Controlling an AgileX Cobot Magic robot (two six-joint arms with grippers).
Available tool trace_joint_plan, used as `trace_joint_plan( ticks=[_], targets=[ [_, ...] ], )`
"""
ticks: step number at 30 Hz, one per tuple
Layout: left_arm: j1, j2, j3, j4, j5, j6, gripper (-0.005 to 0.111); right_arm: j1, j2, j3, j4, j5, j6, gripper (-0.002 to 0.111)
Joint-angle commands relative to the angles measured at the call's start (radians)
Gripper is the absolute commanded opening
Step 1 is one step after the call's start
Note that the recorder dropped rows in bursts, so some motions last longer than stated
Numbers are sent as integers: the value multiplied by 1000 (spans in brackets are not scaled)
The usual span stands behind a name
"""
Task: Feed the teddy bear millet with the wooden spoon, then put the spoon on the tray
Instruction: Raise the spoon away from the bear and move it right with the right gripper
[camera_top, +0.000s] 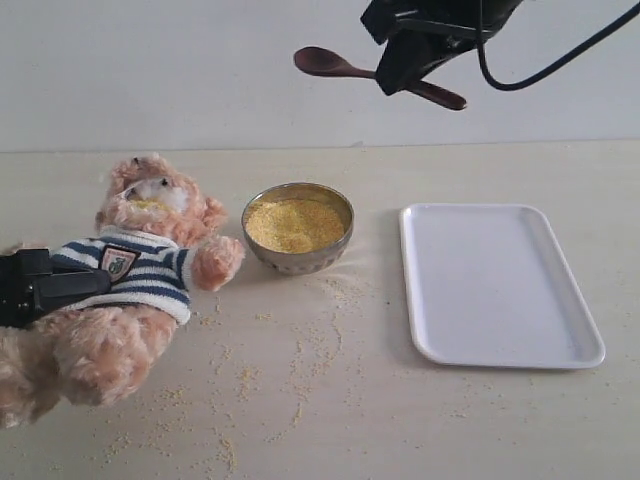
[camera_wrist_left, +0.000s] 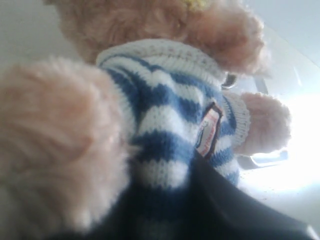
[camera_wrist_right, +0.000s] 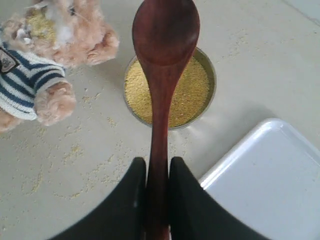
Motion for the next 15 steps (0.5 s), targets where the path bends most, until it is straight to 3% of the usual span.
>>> trace_joint_plan(
  ticks=[1,7,15],
  targets=[
    [-43,-9,-39,-20,-58,14,5,-56,-11,1,-51,-31,91,0],
    [-149,-9,-72,-20,-195,35,5,-105,-16,27,-142,1,124,0],
    [-153,-9,-84,-20,-201,51,5,-169,-20,225,-184,-140,116,0]
  ],
)
